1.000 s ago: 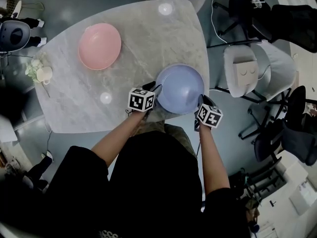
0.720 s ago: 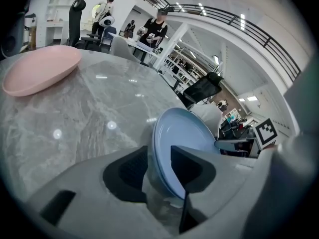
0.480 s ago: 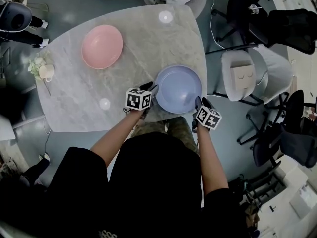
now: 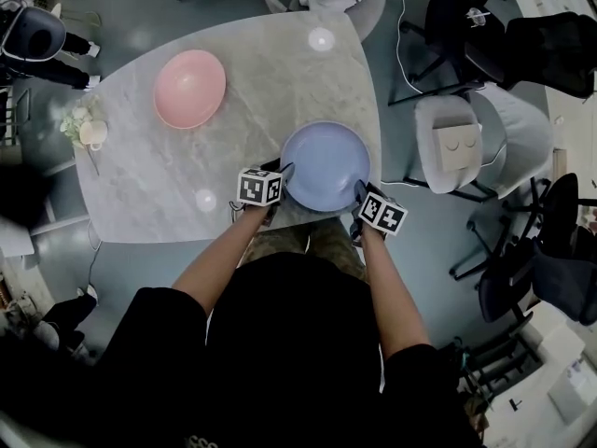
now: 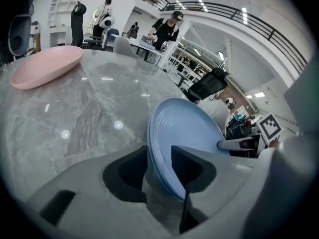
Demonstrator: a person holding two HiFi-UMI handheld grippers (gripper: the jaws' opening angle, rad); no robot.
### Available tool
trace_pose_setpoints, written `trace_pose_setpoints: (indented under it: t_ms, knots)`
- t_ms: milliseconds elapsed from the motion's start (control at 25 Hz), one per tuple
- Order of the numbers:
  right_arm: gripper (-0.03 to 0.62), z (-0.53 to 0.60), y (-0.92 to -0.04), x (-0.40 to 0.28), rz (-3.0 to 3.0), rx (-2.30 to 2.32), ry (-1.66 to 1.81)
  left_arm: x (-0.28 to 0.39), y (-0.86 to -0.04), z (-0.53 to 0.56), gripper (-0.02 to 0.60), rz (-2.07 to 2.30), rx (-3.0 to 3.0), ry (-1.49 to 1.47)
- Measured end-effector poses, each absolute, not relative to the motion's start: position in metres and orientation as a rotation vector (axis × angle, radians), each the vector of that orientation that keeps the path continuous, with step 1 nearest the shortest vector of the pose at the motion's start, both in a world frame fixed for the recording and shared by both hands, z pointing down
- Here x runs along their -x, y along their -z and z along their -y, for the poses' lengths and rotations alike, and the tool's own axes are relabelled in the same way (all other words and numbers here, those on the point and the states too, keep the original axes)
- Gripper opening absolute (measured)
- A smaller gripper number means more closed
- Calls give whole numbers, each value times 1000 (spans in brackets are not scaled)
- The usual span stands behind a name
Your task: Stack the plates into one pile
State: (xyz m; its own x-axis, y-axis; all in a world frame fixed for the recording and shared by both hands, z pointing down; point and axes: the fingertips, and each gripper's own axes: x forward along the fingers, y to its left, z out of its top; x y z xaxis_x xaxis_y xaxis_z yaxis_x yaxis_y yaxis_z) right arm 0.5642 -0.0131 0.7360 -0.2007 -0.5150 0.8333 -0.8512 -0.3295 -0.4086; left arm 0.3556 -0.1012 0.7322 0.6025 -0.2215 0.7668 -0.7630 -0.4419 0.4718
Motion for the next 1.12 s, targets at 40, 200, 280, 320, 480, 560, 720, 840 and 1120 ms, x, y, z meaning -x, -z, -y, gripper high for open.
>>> trace_pose_setpoints:
  t_ms: [40,200,280,320,480,560,720,840,1120]
  knots:
    - [91,13,-737,-564,1604,-1751,-1546,-355,-735,100,156,782,-1961,-807]
    - [71,12,-736,-560,1637,-1720,-1561,-351,-740,94,118,800,-1949,-833]
    - [71,14,-736,-560,1656,-1701,-1565,-349,-742,94,92,822,-1921,-807]
    - [71,14,-737,-561,1662,-1698,-1567,-349,-742,93,87,831,-1904,-793]
    - [63,15,-734,-566,1690,-1682,-1553,-350,-736,84,83,883,-1877,-794]
    - [60,17,-729,-563,1729,-1668,-1545,-346,-730,78,81,919,-1862,-772]
    - [57,21,-713,-554,1790,-1623,-1509,-331,-714,67,78,984,-1822,-696]
    - [57,26,-701,-539,1820,-1566,-1481,-314,-698,63,77,1033,-1810,-657]
    - [51,31,-675,-494,1863,-1519,-1484,-265,-670,49,77,1091,-1773,-569]
